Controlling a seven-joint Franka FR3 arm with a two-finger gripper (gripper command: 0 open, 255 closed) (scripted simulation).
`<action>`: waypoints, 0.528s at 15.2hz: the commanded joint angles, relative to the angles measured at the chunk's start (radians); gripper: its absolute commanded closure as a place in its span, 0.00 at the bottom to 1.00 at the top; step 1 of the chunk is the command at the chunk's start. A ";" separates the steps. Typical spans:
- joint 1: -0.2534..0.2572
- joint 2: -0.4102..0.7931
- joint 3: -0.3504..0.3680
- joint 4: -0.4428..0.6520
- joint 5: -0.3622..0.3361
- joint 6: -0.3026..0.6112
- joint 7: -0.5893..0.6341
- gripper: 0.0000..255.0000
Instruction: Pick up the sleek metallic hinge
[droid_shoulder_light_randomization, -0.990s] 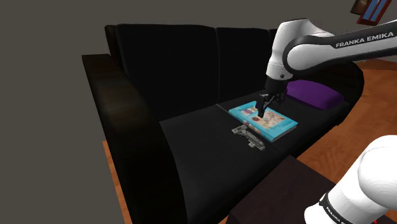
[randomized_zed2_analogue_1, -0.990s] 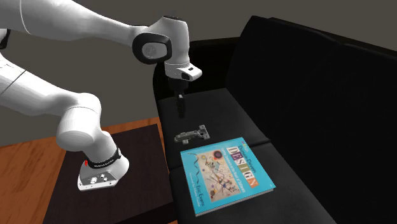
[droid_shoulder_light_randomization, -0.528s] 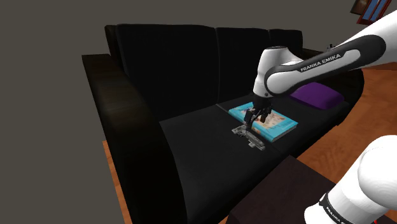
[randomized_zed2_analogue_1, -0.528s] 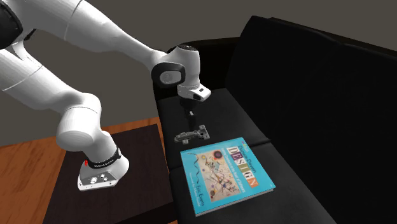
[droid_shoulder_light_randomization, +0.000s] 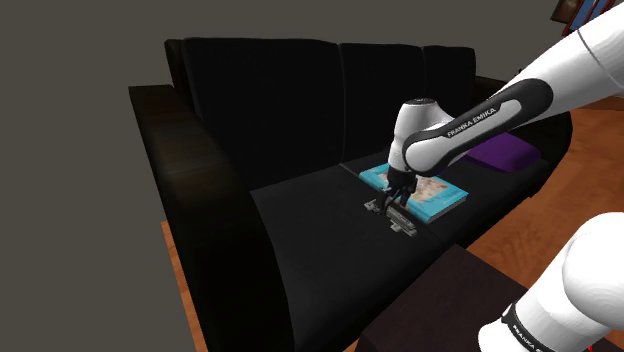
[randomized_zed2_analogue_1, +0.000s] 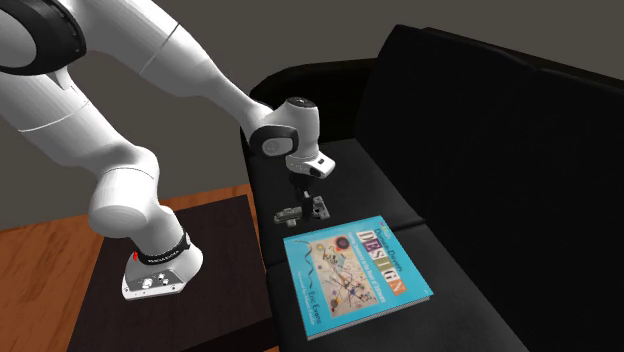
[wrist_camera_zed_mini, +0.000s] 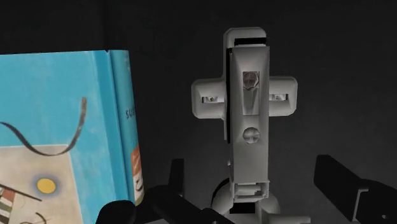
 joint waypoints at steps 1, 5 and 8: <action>0.000 0.029 0.000 -0.006 -0.002 0.036 0.003 0.00; 0.000 0.035 0.000 -0.008 -0.002 0.043 0.004 1.00; 0.000 0.035 0.000 -0.008 -0.002 0.043 0.004 1.00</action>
